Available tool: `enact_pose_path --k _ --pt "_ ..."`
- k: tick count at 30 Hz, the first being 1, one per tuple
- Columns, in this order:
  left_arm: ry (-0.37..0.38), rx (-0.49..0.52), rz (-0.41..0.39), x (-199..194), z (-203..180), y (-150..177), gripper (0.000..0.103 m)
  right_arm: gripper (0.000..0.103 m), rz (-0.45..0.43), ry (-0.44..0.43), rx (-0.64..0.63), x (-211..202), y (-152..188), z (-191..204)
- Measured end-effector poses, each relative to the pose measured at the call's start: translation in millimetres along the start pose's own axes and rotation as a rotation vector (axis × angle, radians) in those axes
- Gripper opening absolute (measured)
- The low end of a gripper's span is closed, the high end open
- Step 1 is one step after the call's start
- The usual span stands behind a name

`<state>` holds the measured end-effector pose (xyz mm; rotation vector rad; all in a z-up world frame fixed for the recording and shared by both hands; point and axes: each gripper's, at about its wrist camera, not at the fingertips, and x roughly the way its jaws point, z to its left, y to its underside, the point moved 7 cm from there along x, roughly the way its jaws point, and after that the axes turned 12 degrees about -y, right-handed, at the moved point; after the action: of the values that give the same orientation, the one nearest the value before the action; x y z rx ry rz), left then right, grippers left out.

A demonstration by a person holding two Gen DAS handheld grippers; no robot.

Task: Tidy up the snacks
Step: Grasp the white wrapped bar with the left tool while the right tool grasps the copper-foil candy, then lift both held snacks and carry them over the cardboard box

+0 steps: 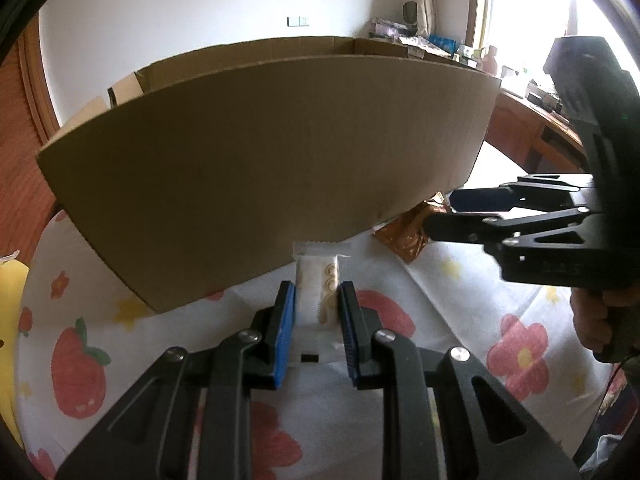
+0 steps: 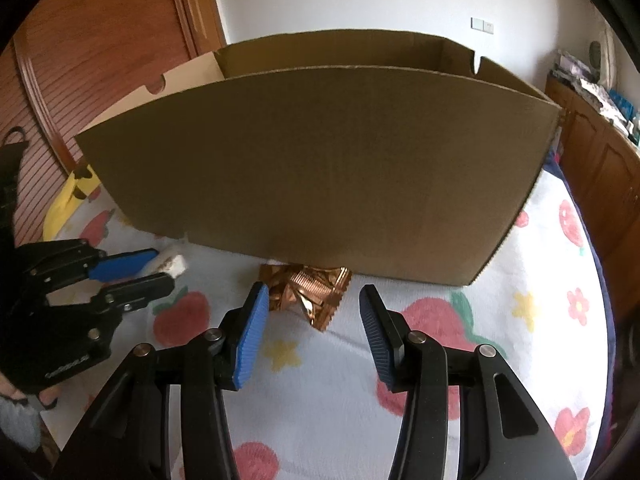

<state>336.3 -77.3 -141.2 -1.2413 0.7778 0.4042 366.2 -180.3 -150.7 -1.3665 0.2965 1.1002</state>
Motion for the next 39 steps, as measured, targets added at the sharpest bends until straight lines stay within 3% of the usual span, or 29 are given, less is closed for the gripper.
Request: enact_pose_path --k 19,23,29,39 --pt "-0.019 -0.005 -0.029 -8.2 1.1 -0.6 0.021 0.049 0.052 -0.002 0.032 20.7 -2.3 0.8" --pt "-0.021 -0.003 -0.029 -8.5 -0.9 -2.0 0.021 0.042 0.053 -0.001 0.027 21.8 -2.1 2.3" --pt "-0.023 -0.002 -0.029 -7.4 -2.6 -3.7 0.021 0.024 0.049 -0.017 0.024 16.2 0.5 3.7" --pt "-0.03 -0.001 -0.039 -8.2 -3.3 -4.3 0.021 0.021 -0.004 -0.06 0.02 -14.7 6.1 9.2"
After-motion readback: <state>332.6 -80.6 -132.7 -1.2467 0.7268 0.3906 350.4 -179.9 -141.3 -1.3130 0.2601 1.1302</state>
